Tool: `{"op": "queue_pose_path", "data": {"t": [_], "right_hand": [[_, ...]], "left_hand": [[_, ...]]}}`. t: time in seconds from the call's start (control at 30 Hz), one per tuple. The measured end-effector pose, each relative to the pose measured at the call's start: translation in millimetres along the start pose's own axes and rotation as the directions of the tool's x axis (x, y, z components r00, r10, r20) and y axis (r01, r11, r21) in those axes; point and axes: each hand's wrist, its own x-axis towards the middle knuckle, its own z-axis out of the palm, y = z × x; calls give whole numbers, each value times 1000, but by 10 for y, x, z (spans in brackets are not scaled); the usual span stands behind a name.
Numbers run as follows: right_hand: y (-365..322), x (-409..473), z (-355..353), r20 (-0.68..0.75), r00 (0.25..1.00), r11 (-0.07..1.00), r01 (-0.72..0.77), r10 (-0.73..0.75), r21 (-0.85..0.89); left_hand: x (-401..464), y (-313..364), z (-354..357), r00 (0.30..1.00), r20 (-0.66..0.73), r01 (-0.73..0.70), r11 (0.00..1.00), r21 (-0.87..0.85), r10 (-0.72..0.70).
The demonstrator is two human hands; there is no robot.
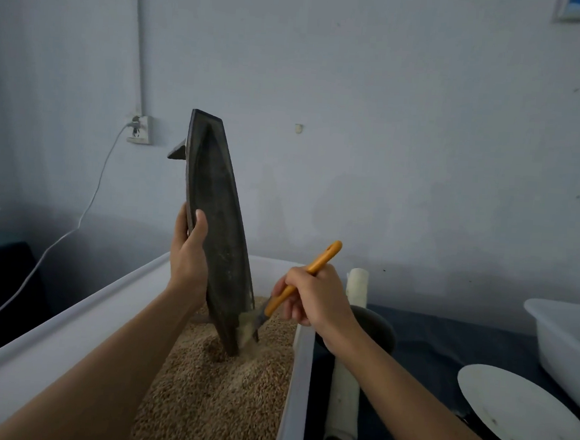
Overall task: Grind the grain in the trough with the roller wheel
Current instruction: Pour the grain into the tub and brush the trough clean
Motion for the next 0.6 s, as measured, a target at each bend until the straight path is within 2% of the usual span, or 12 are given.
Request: {"op": "queue_pose_path", "data": {"t": [0.13, 0.27, 0.37, 0.5, 0.6], "right_hand": [[-44, 26, 18, -36, 998, 989, 59, -55, 133], [-30, 100, 192, 32, 992, 988, 117, -121, 104], [32, 123, 228, 55, 995, 990, 71, -78, 123], [105, 75, 131, 50, 999, 999, -11, 8, 51], [86, 54, 47, -3, 1000, 1000, 13, -13, 21]], "left_hand": [[-17, 3, 16, 1000, 27, -11, 1000, 14, 11], [-34, -8, 37, 999, 27, -17, 1000, 23, 17], [-36, -13, 35, 1000, 24, -19, 1000, 14, 18], [-33, 1, 16, 999, 23, -27, 1000, -12, 28], [-39, 9, 15, 999, 25, -37, 999, -12, 38]]}}
